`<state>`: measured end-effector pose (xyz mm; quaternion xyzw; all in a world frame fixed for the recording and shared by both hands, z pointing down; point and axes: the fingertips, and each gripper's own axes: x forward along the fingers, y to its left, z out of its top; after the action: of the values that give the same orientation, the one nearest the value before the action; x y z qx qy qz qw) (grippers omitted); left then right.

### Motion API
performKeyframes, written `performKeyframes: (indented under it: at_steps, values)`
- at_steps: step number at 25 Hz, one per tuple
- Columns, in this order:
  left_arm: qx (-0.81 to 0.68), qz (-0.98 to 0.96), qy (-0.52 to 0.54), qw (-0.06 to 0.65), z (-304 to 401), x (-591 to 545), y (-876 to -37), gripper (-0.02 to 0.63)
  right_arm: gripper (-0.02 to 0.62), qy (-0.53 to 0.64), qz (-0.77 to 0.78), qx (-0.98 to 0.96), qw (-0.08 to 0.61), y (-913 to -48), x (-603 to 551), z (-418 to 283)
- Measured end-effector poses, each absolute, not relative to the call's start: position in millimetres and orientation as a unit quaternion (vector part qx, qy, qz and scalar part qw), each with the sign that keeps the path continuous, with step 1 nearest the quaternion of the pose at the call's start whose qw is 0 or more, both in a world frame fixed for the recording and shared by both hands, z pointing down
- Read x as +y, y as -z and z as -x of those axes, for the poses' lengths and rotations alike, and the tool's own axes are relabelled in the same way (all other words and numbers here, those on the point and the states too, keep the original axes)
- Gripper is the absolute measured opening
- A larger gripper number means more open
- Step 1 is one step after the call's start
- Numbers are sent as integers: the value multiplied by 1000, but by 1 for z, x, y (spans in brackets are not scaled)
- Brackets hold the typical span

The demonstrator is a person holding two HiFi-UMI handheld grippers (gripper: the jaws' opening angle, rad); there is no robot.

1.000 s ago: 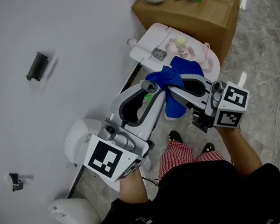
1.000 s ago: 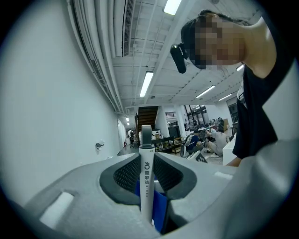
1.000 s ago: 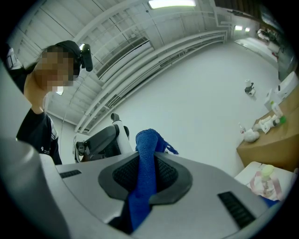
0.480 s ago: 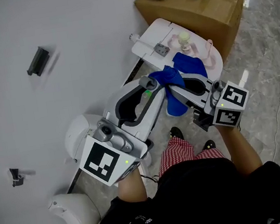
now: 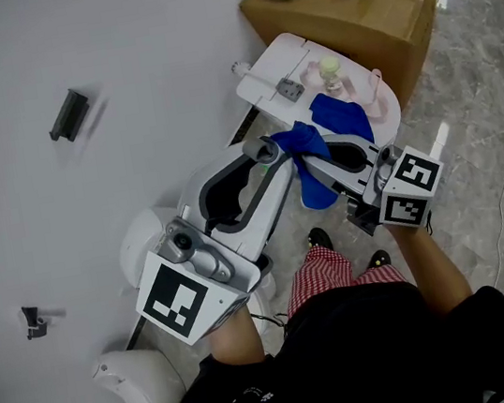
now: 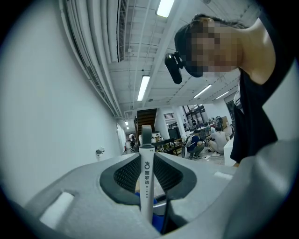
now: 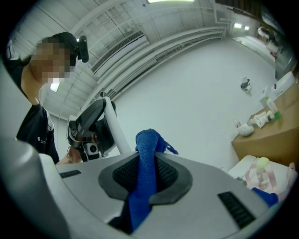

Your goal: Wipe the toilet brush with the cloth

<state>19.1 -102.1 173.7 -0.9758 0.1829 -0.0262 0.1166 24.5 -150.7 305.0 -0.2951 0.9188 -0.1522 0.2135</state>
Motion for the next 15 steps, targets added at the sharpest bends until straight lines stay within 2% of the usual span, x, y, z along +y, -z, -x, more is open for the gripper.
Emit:
performKeyframes:
  at_steps: [15]
  values:
    - [170,977,14,129,-27,-95,-158,89,63,158,313,918,186,-326,-154,-29]
